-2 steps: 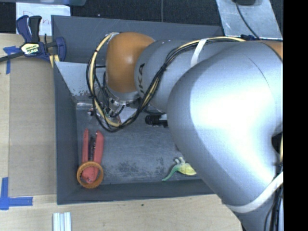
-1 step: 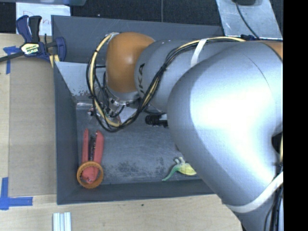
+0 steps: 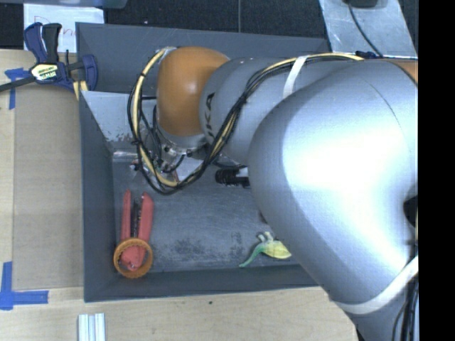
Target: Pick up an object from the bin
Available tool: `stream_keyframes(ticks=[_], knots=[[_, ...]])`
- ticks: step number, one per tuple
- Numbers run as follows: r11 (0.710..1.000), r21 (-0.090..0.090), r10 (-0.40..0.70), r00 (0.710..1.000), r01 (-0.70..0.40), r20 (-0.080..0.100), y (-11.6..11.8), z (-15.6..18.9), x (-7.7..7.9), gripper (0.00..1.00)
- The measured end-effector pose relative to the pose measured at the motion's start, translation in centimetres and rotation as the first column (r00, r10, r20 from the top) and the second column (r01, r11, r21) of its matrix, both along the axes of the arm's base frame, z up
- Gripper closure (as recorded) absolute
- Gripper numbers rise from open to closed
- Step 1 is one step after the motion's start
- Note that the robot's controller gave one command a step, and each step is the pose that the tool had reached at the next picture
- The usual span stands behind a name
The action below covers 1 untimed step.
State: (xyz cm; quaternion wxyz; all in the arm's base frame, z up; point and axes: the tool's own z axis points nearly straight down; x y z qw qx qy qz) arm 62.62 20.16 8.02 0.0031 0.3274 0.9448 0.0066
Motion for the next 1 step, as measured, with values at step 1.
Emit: stream_keyframes(ticks=[1], knots=[[1.0, -0.005, 0.0, 1.0, 0.0, -0.009, -0.23, 2.19, -0.26, 1.0]])
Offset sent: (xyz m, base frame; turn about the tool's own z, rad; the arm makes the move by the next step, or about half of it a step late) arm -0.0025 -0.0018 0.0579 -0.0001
